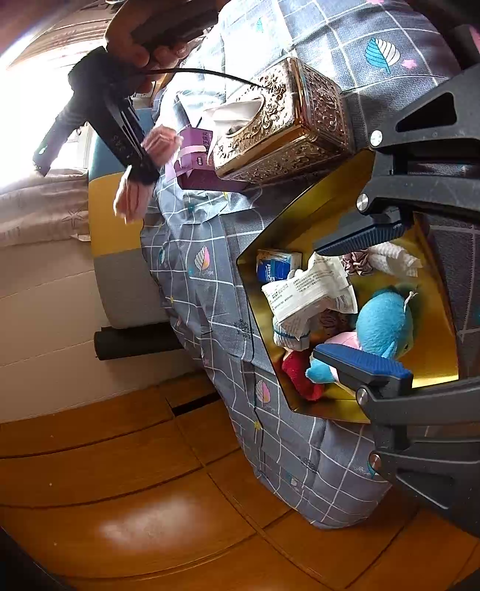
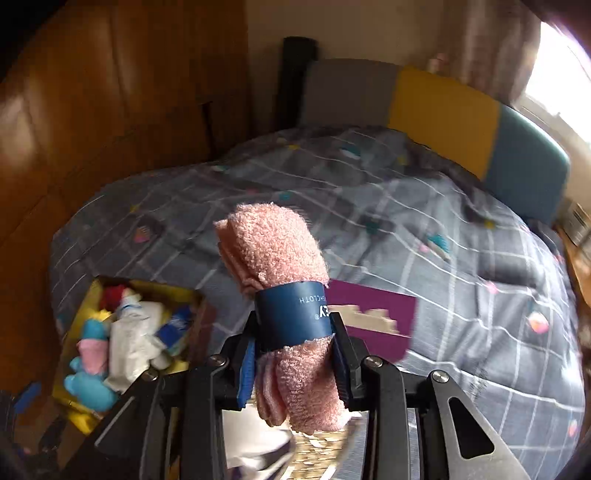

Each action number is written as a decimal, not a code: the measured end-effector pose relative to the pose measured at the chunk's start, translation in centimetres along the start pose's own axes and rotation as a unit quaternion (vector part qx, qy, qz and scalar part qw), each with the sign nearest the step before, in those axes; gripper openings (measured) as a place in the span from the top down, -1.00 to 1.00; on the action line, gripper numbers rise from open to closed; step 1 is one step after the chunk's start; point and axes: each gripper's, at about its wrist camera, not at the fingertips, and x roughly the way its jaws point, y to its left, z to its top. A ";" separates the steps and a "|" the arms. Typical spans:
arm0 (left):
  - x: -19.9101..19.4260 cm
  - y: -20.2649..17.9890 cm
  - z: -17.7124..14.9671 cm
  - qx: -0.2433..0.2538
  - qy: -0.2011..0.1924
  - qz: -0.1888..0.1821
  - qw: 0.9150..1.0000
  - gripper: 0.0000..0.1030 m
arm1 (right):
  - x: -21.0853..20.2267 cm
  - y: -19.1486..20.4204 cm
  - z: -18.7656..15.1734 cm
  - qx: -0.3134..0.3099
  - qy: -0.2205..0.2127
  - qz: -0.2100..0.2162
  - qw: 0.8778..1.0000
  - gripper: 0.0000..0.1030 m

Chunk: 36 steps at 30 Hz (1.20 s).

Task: Organize soft objects
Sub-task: 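Carry the pink towel over the gold tray and lower it with the right tool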

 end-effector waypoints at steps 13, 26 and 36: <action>0.4 1.4 -1.2 -0.016 0.021 0.015 1.000 0.04 | 1.1 9.4 -4.1 -0.090 0.032 0.106 0.990 0.32; 1.9 8.6 -3.6 -0.132 0.076 0.062 0.986 0.04 | 2.9 14.8 -10.7 -0.133 0.061 0.148 0.978 0.32; 0.9 8.5 -3.2 -0.129 0.055 0.070 0.988 0.04 | 4.7 18.0 -13.3 -0.158 0.051 0.104 0.981 0.32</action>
